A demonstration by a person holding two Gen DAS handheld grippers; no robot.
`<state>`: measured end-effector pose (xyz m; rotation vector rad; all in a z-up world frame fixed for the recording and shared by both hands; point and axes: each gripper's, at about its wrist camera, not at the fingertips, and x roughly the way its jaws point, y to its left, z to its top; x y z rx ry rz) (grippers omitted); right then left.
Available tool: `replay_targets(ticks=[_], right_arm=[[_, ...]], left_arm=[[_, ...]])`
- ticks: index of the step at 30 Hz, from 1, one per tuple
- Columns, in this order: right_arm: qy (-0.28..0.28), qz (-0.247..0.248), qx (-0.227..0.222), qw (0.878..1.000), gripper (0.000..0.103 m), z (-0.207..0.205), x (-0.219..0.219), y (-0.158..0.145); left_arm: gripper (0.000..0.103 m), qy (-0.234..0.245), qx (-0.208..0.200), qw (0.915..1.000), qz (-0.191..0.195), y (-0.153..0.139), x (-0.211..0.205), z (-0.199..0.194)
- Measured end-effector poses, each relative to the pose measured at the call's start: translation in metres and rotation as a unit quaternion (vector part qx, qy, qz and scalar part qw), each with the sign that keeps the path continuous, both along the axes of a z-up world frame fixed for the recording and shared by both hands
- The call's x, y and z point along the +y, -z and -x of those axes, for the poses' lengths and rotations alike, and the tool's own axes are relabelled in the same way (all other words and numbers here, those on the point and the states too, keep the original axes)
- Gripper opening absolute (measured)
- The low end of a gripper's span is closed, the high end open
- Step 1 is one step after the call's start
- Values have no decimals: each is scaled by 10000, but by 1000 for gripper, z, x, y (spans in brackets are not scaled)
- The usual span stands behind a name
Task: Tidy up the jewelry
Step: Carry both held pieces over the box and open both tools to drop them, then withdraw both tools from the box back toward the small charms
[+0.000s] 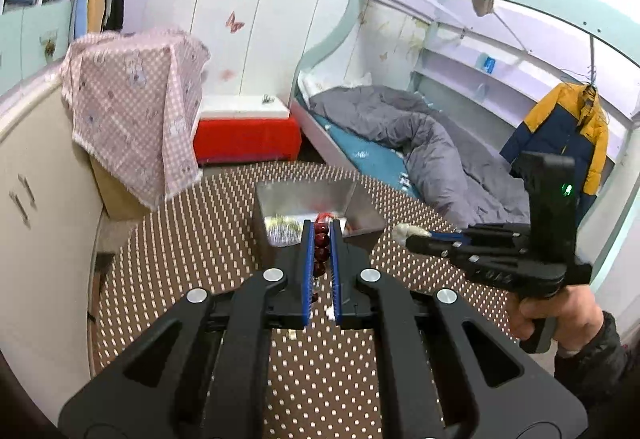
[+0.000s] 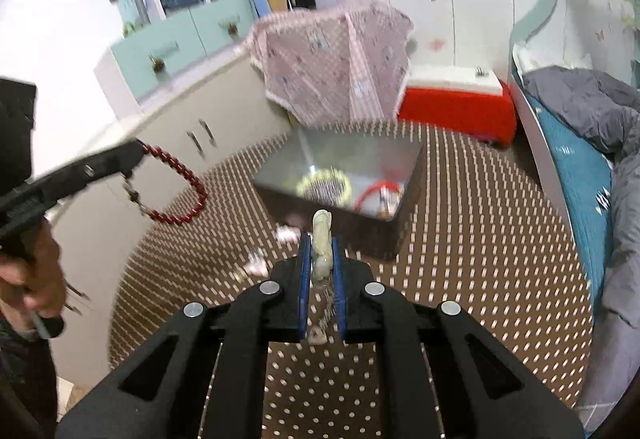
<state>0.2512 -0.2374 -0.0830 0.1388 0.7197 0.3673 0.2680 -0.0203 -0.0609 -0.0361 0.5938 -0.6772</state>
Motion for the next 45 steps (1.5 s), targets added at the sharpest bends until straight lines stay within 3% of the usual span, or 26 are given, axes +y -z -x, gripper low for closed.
replay_targets(ticks=[7,18,19,20,21,22,25,29,34,45], right_arm=[[-18,62,-329,9994,9,-32,-9,-42],[209,115,42,9997,11,-87,-7,-23],[312,90,75,9994,19,-90,-10,-22],[393,95,71,9992,26,-89,-11,-21],[468,99,41,9988,49,-86,-13,-21],[550,96,-9,9984,80,-84,-16,-21],[827,86,-190,9964,94,-74,-24,-24],[1024,94,-334,9941,95,-63,-32,-32],[1061,188,-515,9928,95,-48,-33,-43],[1104,245,-765,9906,95,-19,-30,-58]], left_arm=[[8,112,-242,9995,140,-30,-21,-26],[11,-29,169,9992,-367,-14,-69,-83],[34,-167,208,9984,-506,-11,-71,-88],[83,-290,209,9978,-556,-11,-71,-88],[96,-560,47,9974,-461,-12,-65,-85],[97,-663,-122,9973,-295,-14,-58,-81],[97,-805,-165,9962,-291,-18,-49,-76],[97,-1119,-291,9926,-375,-23,-38,-67],[97,-1365,-354,9899,-141,-27,-19,-51],[97,-1607,-647,9848,-163,-28,1,-10]])
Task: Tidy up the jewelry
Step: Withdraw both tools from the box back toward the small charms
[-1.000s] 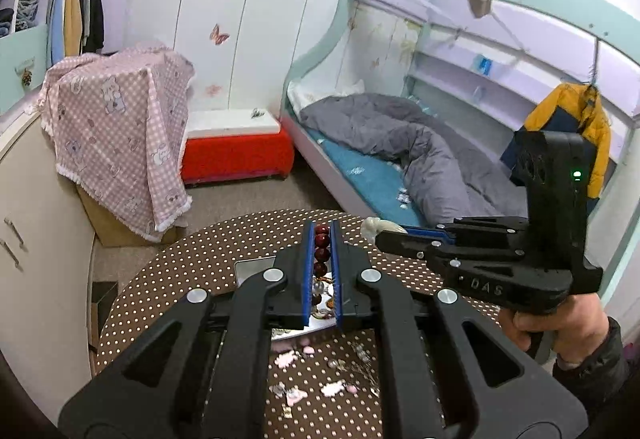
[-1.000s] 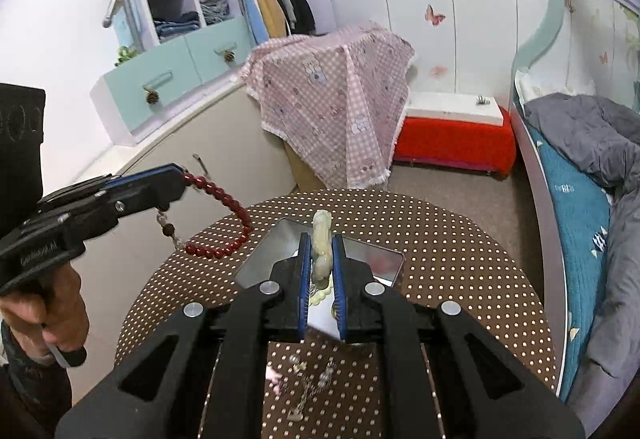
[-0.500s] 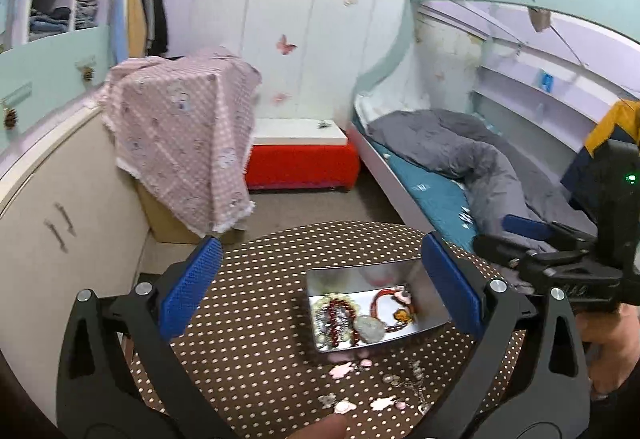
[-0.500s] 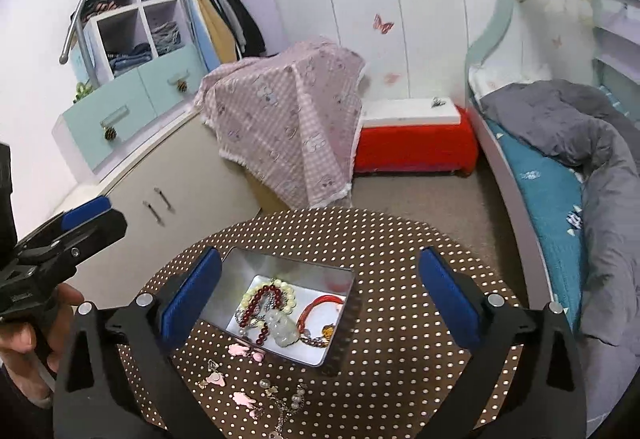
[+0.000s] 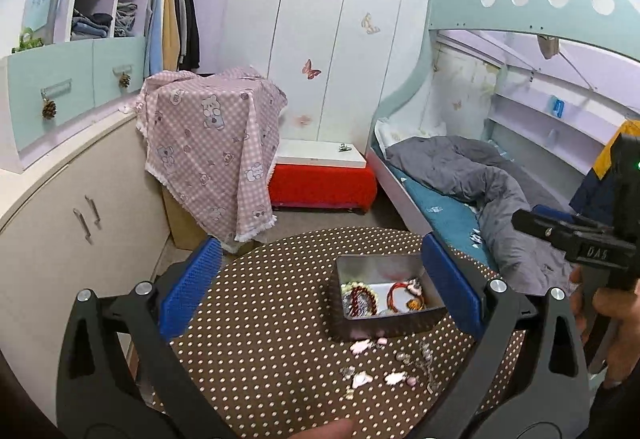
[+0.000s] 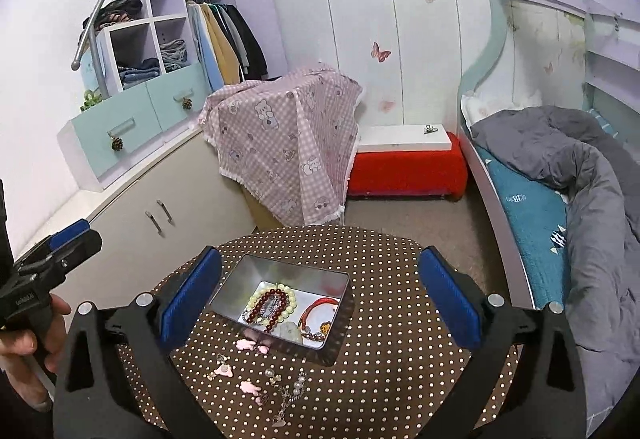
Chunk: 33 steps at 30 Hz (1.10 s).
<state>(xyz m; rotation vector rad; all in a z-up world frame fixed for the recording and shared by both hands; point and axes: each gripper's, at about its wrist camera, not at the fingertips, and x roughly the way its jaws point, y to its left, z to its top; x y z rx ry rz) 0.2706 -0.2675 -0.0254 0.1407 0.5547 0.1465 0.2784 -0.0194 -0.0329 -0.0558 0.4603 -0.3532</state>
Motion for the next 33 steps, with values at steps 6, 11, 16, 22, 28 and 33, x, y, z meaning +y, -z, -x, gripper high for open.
replay_targets(ticks=[6,11,16,22,28,33], right_arm=[[34,23,58,10000,95,22,2,11],[53,33,246,9997,95,33,4,27],[23,34,494,9988,95,38,7,46],[-25,-4,686,9976,95,43,12,61],[-64,-6,873,9962,95,47,16,75],[-110,-18,1031,9946,95,49,20,88]], left_arm=[[97,-60,46,9998,-158,18,9,16],[97,-31,264,9994,-225,42,15,24],[97,56,427,9982,-409,63,11,34],[97,100,660,9966,-485,85,8,40],[97,176,820,9946,-608,101,0,44],[97,328,984,9917,-754,116,-12,44]])
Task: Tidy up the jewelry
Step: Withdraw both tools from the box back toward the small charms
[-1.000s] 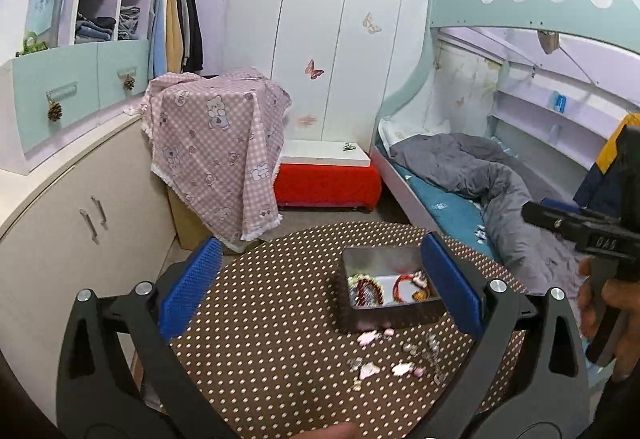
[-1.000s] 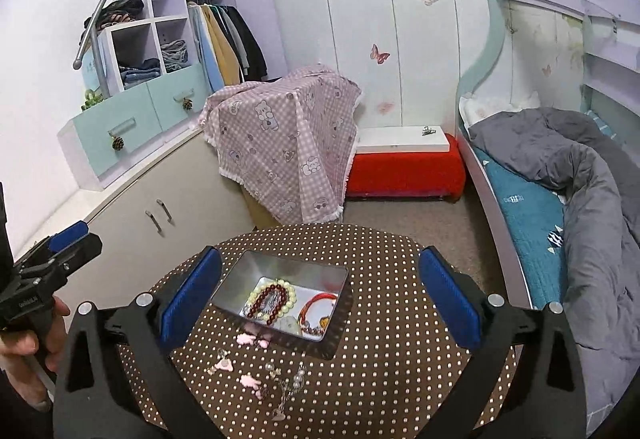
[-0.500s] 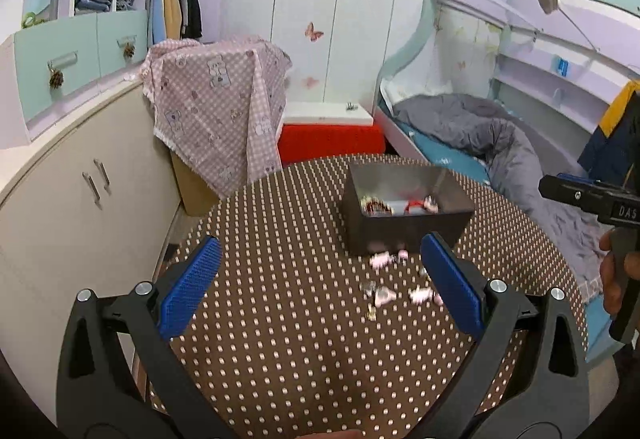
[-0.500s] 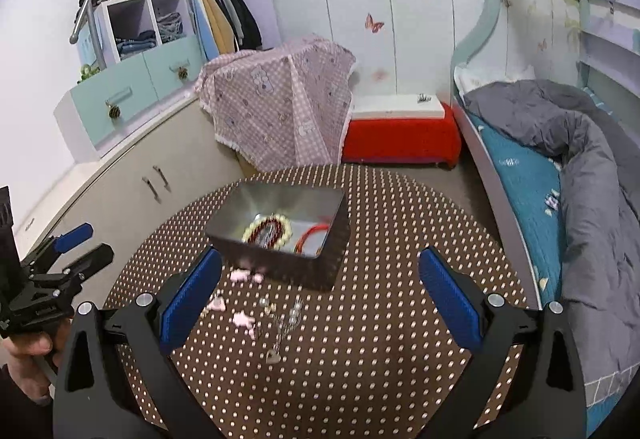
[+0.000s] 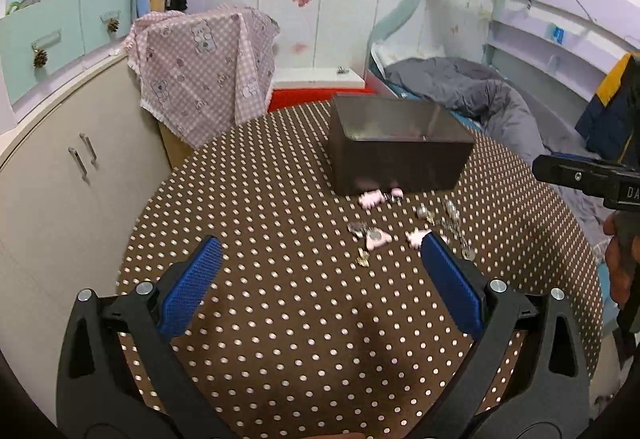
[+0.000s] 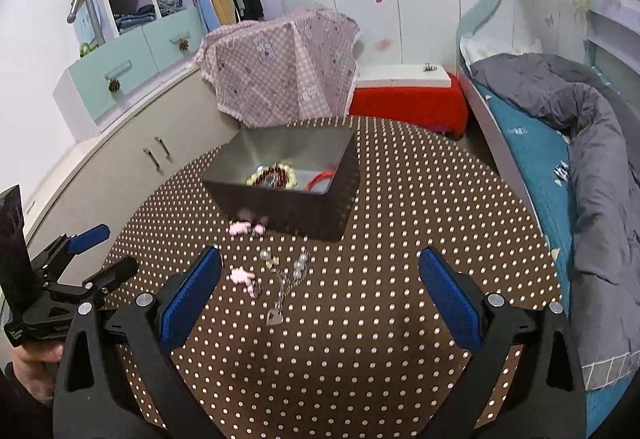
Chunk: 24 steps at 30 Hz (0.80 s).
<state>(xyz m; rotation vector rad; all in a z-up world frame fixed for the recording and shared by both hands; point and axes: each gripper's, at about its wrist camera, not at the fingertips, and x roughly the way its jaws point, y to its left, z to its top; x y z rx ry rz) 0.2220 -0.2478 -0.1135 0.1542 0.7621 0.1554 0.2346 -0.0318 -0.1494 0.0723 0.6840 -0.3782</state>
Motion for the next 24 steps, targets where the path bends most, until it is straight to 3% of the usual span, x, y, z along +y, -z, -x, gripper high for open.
replay_targets(ticks=[6,9,12,16,18,20,24], right_arm=[[1,-56,182,9998,95,-2,-1,13],[-8,-32,260,9997,95,-6,-1,18],[-3,94,336,9994,95,-9,0,26],[-65,211,482,9986,95,-18,4,39],[-157,265,522,9982,95,-24,9,44],[-273,314,547,9976,92,-30,15,48],[-402,507,610,9960,71,-46,27,58]], left_arm=[[94,180,206,9994,-226,19,-15,-10],[87,271,359,9981,-418,30,-27,-21],[70,382,587,9966,-438,36,-34,-28],[35,633,797,9939,-420,41,-42,-34],[28,717,831,9930,-433,42,-45,-34],[9,815,872,9922,-347,42,-46,-34],[9,844,949,9918,-119,40,-44,-36]])
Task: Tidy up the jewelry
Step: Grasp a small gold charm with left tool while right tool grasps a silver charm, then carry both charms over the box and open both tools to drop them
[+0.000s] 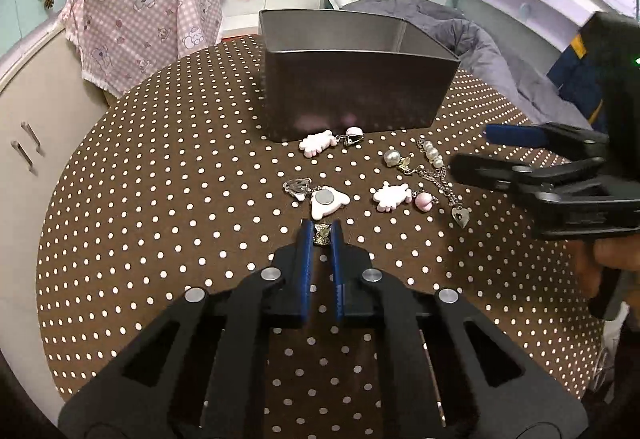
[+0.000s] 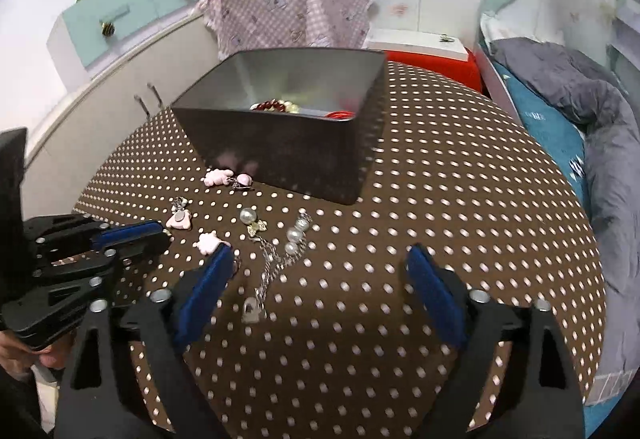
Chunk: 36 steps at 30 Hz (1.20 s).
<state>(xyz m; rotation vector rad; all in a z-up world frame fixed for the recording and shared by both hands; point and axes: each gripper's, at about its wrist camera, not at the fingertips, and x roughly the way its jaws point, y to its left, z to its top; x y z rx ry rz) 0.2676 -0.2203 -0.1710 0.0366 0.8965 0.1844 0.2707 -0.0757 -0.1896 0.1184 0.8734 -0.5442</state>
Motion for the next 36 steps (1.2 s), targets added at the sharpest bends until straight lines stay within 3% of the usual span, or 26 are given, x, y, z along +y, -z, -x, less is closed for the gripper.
replay_targets(ticks=[1,5,6,7,9,16,24,36], right_arm=[[1,34,34,10000,62,-4,2,3],[-132,377,2,9992,45,-10,12,9],[-228,435,-30,9988,35,-10,16,9],[-316,444,-32,9985,17,-9,18,8],[-363,488,-7,9981,8,-7,20,8],[-346,-202,-238,9989,8,11,-4,-17],[-550,-770,-793,9923,8,25,-19,-81],[-749,-568,-1859,9781,8,17,-19,-179]], left_arm=[[9,-10,-7,10000,14,0,2,0],[9,-76,-55,9999,73,-2,10,2],[9,-91,-59,9999,75,-1,12,2],[9,-110,-65,9999,80,-1,14,3],[9,-154,-88,9998,110,-3,17,5],[9,-188,-236,9994,164,-12,27,14],[9,-197,-592,9975,343,-44,29,27],[9,-208,-1227,9906,568,-111,29,12]])
